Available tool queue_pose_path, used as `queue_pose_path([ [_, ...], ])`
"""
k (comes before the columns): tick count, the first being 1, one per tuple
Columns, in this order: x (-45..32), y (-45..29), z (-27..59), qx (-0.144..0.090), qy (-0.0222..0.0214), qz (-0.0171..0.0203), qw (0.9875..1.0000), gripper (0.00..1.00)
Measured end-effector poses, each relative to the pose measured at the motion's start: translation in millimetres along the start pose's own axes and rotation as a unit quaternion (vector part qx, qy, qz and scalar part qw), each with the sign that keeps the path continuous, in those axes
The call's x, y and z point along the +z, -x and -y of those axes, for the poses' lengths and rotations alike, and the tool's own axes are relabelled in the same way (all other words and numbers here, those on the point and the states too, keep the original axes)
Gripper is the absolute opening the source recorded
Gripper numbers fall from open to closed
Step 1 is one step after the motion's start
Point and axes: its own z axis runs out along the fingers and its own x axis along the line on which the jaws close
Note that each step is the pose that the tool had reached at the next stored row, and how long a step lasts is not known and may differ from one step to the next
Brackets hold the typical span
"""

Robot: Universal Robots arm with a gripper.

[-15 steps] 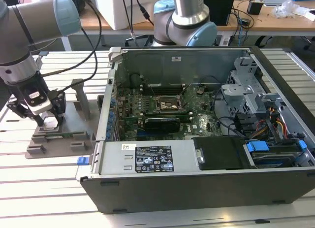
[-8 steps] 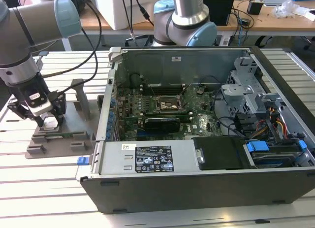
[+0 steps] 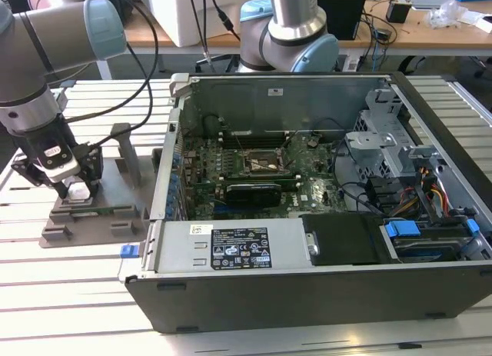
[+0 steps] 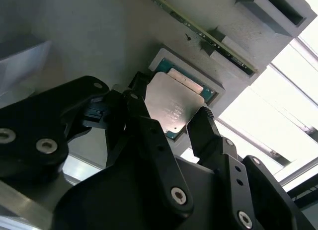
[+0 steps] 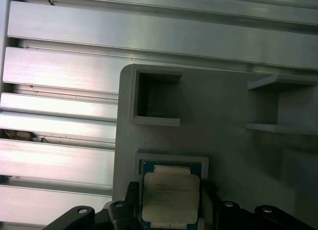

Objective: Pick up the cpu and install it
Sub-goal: 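Pick up the cpu and move it towards the insertion slot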

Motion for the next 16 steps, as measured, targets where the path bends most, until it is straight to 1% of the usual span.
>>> queue_pose_path([
  [1, -0.1, 0.0, 0.0, 0.0, 0.0, -0.0001, 1.0, 0.58],
  [2, 0.0, 0.0, 0.0, 0.0, 0.0, -0.0001, 1.0, 0.55],
  [9, -0.5, 0.1, 0.0, 0.0, 0.0001, 0.0003, 1.0, 0.55],
  [10, -2.8, 0.1, -0.1, 0.0, 0.0002, 0.0004, 1.0, 0.55],
  [12, -17.1, 0.2, 0.0, 0.0, 0.0, 0.0001, 1.0, 0.55],
  [13, -20.9, 0.3, 0.0, 0.0, 0.0, 0.0, 1.0, 0.55],
  [14, -29.3, 0.3, 0.0, 0.0, 0.0, 0.0, 1.0, 0.55],
  [16, -37.2, 0.4, 0.0, 0.0, 0.0, 0.0, 1.0, 0.55],
])
